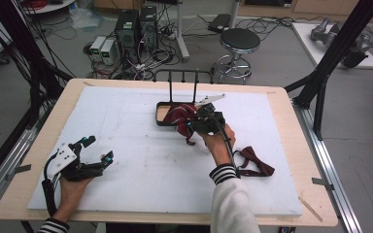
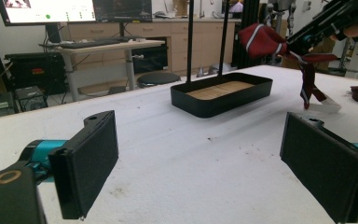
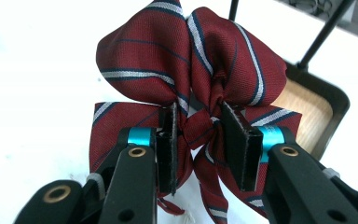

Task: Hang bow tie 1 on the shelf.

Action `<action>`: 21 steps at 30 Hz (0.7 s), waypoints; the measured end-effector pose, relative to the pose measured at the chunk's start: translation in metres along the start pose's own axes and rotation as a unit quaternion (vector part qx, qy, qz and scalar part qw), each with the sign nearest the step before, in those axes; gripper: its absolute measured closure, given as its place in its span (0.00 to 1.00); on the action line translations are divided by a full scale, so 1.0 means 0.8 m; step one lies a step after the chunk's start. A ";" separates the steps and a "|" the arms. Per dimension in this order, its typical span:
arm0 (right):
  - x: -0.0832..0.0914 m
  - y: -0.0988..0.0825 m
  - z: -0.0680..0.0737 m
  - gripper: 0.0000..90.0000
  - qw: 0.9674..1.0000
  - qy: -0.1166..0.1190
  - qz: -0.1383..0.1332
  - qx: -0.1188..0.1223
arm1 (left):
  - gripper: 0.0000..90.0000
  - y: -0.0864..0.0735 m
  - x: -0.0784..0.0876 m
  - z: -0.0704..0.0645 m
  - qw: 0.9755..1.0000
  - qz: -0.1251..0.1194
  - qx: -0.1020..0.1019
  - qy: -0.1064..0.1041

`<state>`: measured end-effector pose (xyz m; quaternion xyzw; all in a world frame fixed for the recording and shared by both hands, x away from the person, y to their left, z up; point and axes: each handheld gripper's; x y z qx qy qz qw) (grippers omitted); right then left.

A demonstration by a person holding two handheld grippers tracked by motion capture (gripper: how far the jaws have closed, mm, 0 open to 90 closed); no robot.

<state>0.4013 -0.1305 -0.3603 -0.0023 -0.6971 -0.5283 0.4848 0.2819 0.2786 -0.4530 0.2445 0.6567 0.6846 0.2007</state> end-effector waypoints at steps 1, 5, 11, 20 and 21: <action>0.000 0.000 0.000 0.75 1.000 0.000 0.000 0.000 | 0.13 0.000 0.000 0.000 1.000 0.000 0.000 0.000; 0.008 0.003 0.002 0.75 0.999 0.000 -0.035 0.006 | 0.13 0.000 0.000 0.000 1.000 0.000 0.000 0.000; 0.016 0.006 0.001 0.75 0.998 -0.005 -0.066 0.007 | 0.13 0.000 0.000 0.000 1.000 0.001 0.000 0.000; 0.032 0.014 -0.002 0.75 0.993 -0.013 -0.117 -0.004 | 0.13 0.000 0.000 0.000 1.000 0.000 0.000 0.000; 0.032 0.014 -0.002 0.75 0.993 -0.013 -0.117 -0.004 | 0.13 0.000 0.000 0.000 1.000 0.000 0.000 0.000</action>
Point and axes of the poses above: each handheld gripper's, and its own axes: x roughly backward along the jaws, y roughly out of its top, z roughly to its left, and after that the axes turned 2 degrees about z, right-handed
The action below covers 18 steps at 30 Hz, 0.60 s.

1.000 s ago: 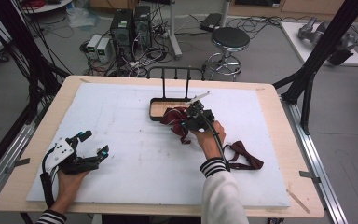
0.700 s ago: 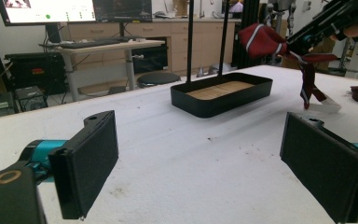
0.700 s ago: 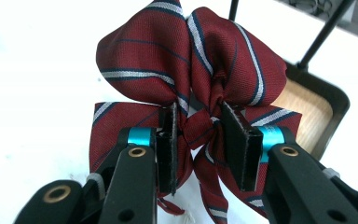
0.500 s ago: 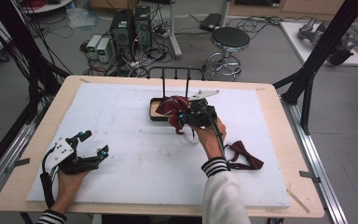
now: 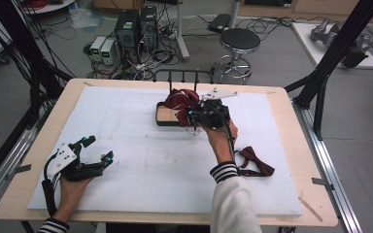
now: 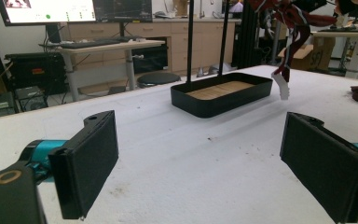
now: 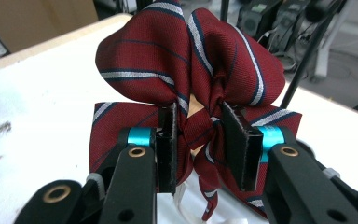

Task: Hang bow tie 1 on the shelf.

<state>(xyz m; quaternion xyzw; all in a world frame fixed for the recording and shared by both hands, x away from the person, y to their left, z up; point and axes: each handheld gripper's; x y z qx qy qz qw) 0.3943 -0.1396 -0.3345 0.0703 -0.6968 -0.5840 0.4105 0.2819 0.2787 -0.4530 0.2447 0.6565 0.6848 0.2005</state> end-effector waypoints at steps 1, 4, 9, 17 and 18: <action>0.001 0.001 0.000 0.75 1.000 0.000 -0.004 -0.002 | 0.13 0.000 0.000 0.000 1.000 0.000 0.000 0.000; 0.005 0.005 -0.001 0.75 1.000 -0.007 -0.016 -0.002 | 0.13 0.000 0.000 0.000 1.000 0.000 0.000 -0.001; 0.006 0.006 -0.002 0.75 1.000 -0.007 -0.022 0.000 | 0.13 0.000 0.000 0.000 1.000 0.000 0.000 0.000; 0.013 0.016 -0.004 0.75 0.999 -0.020 -0.037 0.001 | 0.13 0.000 0.000 0.000 1.000 0.001 0.000 0.000; 0.016 0.021 -0.004 0.75 0.999 -0.024 -0.044 0.003 | 0.13 0.000 0.000 0.000 1.000 0.001 0.000 0.000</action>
Point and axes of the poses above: each handheld gripper's, and its own axes: x roughly backward along the jaws, y roughly out of its top, z roughly to its left, and after that the axes turned 2 degrees about z, right-handed
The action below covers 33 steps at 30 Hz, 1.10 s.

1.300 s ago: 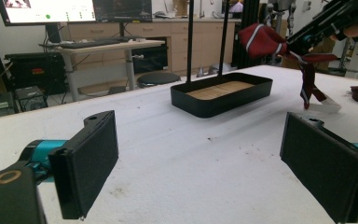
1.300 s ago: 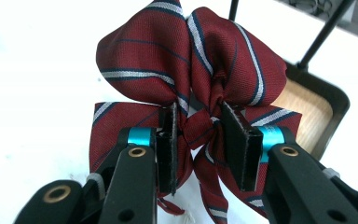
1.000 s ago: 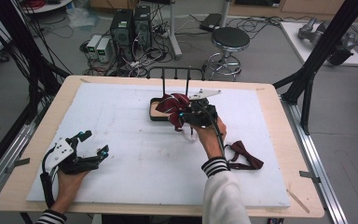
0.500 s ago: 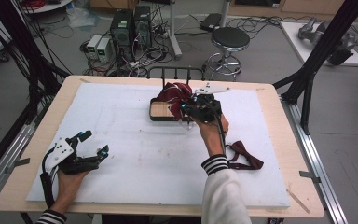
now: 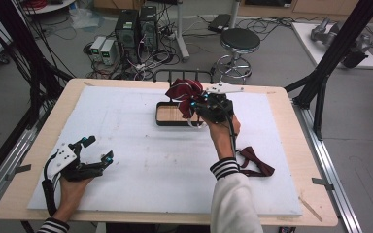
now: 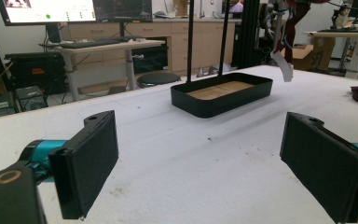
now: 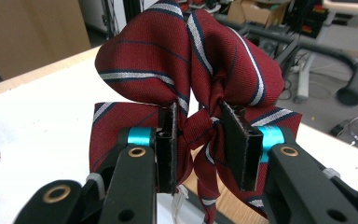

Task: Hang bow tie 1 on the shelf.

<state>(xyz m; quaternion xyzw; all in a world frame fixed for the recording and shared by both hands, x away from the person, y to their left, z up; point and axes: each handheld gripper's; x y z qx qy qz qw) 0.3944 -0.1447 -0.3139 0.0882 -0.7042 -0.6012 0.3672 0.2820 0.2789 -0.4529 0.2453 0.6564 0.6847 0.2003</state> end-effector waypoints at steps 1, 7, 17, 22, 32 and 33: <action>0.000 0.000 0.000 0.75 1.000 0.000 0.000 0.000 | 0.13 0.000 0.000 0.000 1.000 0.000 0.000 0.000; 0.009 0.008 -0.009 0.75 1.000 -0.017 -0.019 -0.006 | 0.13 0.000 0.000 0.000 1.000 0.000 0.001 -0.001; 0.015 0.026 -0.021 0.75 0.998 -0.050 -0.046 -0.014 | 0.13 0.000 0.000 0.001 1.000 0.000 0.002 -0.002; 0.017 0.033 -0.028 0.75 0.997 -0.060 -0.054 -0.020 | 0.13 0.000 0.000 0.000 1.000 0.000 0.002 -0.003; 0.014 0.039 -0.035 0.75 0.996 -0.070 -0.047 -0.021 | 0.13 0.000 0.000 0.001 1.000 -0.001 0.002 -0.003; 0.014 0.039 -0.037 0.75 0.996 -0.071 -0.049 -0.020 | 0.13 0.000 0.000 0.001 1.000 -0.001 0.003 -0.003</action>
Point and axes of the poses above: each handheld gripper's, and its own axes: x roughly backward along the jaws, y roughly out of its top, z roughly to its left, and after that the axes turned 2 degrees about z, right-handed
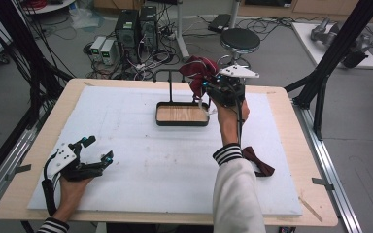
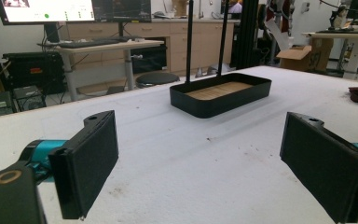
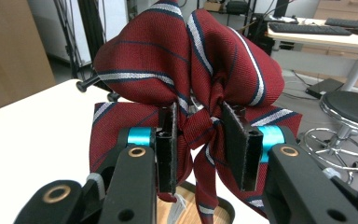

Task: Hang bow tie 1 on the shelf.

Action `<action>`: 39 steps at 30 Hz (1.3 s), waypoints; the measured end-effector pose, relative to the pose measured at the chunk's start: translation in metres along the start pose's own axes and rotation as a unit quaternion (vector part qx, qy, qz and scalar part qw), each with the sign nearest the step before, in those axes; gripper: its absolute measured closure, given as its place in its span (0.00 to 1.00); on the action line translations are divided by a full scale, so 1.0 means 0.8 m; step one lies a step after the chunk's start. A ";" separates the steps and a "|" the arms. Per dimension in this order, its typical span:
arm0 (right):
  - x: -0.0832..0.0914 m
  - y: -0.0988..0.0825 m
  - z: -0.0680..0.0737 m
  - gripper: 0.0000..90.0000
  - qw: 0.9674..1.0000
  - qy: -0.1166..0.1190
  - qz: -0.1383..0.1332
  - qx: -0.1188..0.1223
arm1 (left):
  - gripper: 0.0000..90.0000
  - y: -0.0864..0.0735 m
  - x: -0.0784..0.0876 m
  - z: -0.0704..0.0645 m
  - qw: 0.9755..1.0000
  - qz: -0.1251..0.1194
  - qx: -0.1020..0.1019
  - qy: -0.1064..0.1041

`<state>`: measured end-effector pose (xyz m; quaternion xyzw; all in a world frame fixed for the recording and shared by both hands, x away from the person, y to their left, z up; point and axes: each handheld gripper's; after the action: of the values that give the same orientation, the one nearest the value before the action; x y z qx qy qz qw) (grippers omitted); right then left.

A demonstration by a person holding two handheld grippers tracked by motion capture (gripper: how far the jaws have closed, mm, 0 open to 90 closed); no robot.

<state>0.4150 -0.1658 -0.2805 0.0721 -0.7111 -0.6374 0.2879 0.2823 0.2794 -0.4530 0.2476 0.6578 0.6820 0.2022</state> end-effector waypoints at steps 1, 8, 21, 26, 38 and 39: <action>-0.001 0.001 -0.001 0.75 1.000 -0.003 -0.002 -0.001 | 0.13 0.000 0.000 0.000 1.000 -0.001 0.002 0.001; -0.007 0.006 -0.015 0.75 1.000 -0.012 -0.010 -0.012 | 0.13 0.000 0.000 -0.001 1.000 0.000 -0.001 0.001; -0.029 0.009 -0.030 0.75 0.999 -0.039 -0.021 -0.027 | 0.13 0.000 0.000 0.000 1.000 -0.001 0.000 0.000; -0.035 0.011 -0.036 0.75 0.998 -0.045 -0.024 -0.037 | 0.13 0.000 0.000 0.000 1.000 -0.002 0.002 0.000; -0.049 0.002 -0.059 0.75 0.994 -0.069 -0.028 -0.085 | 0.13 0.000 0.000 0.001 1.000 -0.003 0.003 0.000; -0.049 0.002 -0.059 0.75 0.994 -0.069 -0.028 -0.085 | 0.13 0.000 0.000 0.001 1.000 -0.002 0.003 -0.001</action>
<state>0.4710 -0.1879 -0.2903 0.0229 -0.6700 -0.7070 0.2254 0.2824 0.2800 -0.4531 0.2472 0.6602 0.6794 0.2034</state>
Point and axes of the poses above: each handheld gripper's, and its own axes: x roughly backward along the jaws, y roughly out of its top, z roughly to its left, and after that the axes turned 2 degrees about z, right-handed
